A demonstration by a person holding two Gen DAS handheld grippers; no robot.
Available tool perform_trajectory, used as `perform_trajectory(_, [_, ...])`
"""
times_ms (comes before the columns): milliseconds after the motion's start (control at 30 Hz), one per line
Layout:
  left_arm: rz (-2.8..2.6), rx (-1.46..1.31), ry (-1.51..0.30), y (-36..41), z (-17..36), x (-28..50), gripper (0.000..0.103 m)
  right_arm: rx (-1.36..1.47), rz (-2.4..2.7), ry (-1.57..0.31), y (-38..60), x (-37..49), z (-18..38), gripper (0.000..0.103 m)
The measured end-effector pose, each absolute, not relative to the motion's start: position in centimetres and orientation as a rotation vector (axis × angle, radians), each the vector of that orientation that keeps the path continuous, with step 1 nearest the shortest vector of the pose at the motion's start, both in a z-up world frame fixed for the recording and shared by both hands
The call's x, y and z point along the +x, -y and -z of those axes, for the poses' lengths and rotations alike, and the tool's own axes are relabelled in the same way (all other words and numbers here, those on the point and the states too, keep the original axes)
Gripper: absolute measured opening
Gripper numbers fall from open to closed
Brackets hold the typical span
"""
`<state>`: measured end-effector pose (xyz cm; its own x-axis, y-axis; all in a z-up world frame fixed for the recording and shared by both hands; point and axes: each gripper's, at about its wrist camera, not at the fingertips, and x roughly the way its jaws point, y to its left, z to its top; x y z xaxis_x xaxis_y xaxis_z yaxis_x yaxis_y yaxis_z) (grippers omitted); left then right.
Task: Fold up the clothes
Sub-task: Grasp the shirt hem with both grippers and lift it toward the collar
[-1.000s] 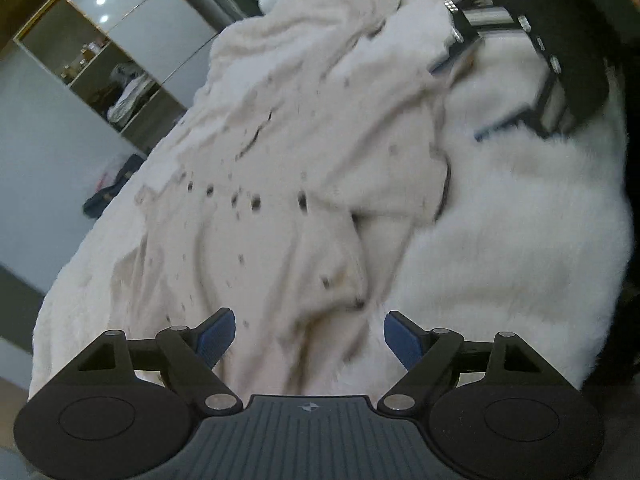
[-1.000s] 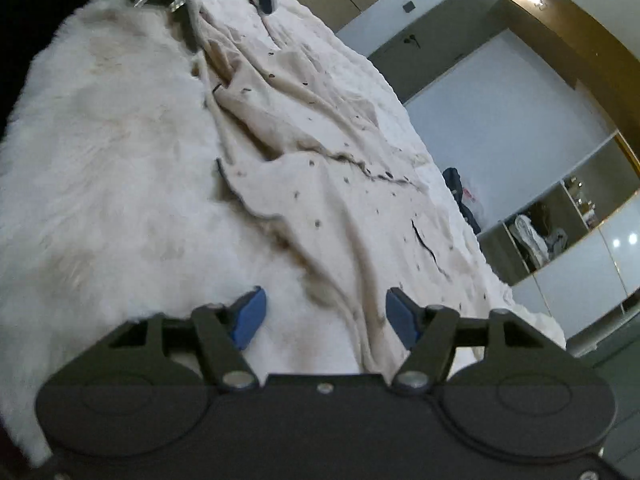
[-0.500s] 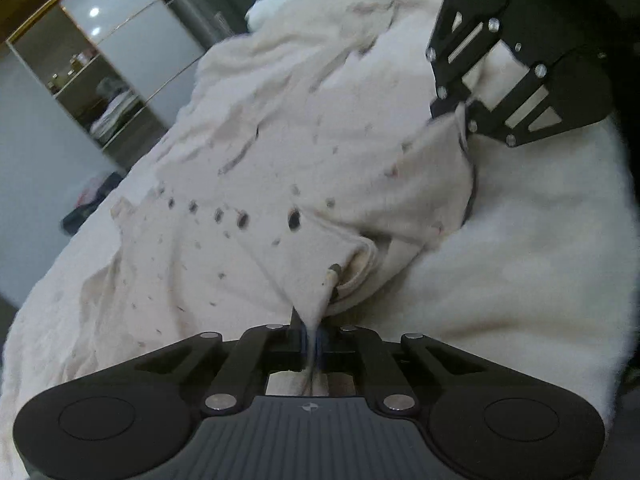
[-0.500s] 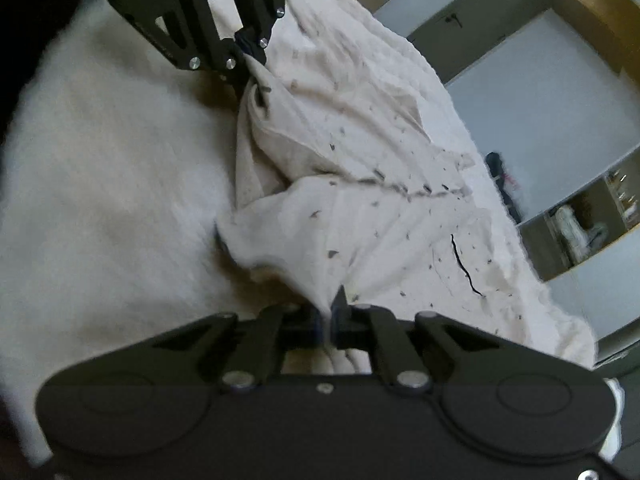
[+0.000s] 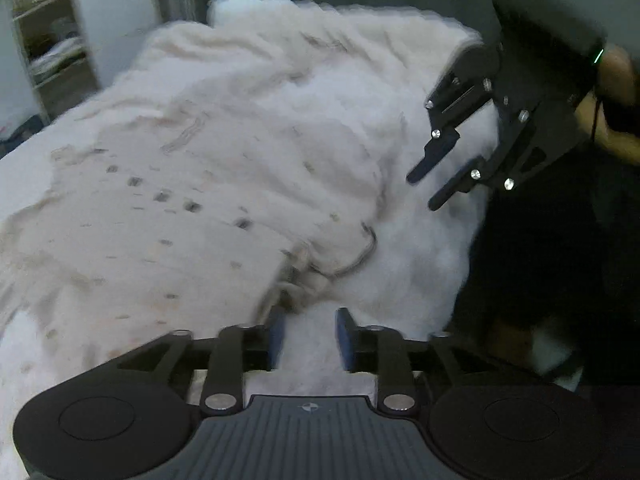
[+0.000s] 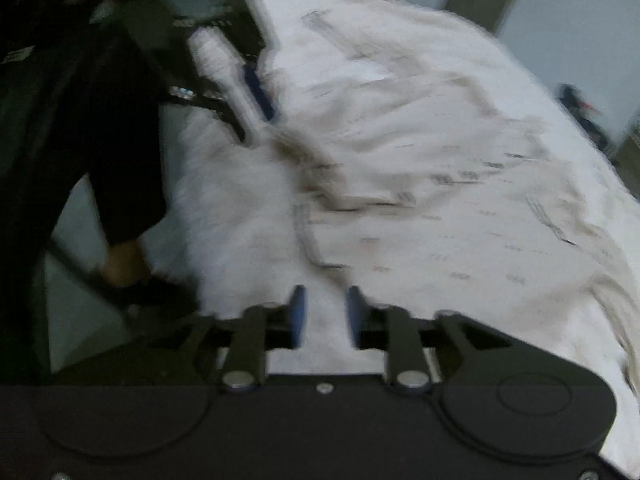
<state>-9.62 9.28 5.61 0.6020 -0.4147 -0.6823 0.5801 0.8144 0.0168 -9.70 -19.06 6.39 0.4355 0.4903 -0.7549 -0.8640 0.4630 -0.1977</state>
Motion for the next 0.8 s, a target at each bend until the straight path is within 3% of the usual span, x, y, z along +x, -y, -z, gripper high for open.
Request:
perform_trajectory(133, [0.324,0.117,-0.75,-16.5,-7.3,-9.0,0.07,-0.375,-0.666,-0.752,26.3,-4.7,-7.0,0.055])
perform_trajectory(267, [0.243,-0.144,-0.891,-22.2,-5.3,-7.1,0.07,-0.206,-0.43,-0.865,31.7,-0.8,-5.1,0.056])
perform_trajectory(533, [0.136,-0.256,-1.024,-22.6,-1.0,-3.3,0.069,0.192,-0.36,-0.997,35.3,0.9,-2.1,0.056])
perform_trajectory(567, [0.147,-0.281,-1.037,-22.4,-0.3,-3.2,0.064,0.233,-0.351,-1.005,35.5,1.2,-1.5,0.056])
perform_trajectory(600, [0.16,-0.298,-1.045,-22.2,0.2,-2.9,0.04,0.267,-0.351,-1.024,35.3,1.7,-0.7,0.055])
perform_trajectory(667, [0.165,-0.347,-1.061,-21.3,1.6,-2.2,0.003,0.374,-0.369,-1.088,34.9,2.8,1.4,0.044])
perform_trajectory(733, [0.177,-0.369,-1.016,-20.6,1.5,-2.6,0.003,0.445,-0.398,-1.128,34.5,3.3,2.6,0.004])
perform_trajectory(800, [0.196,-0.391,-0.966,-20.4,0.2,-3.9,0.002,0.491,-0.422,-1.133,34.5,2.9,2.6,0.002])
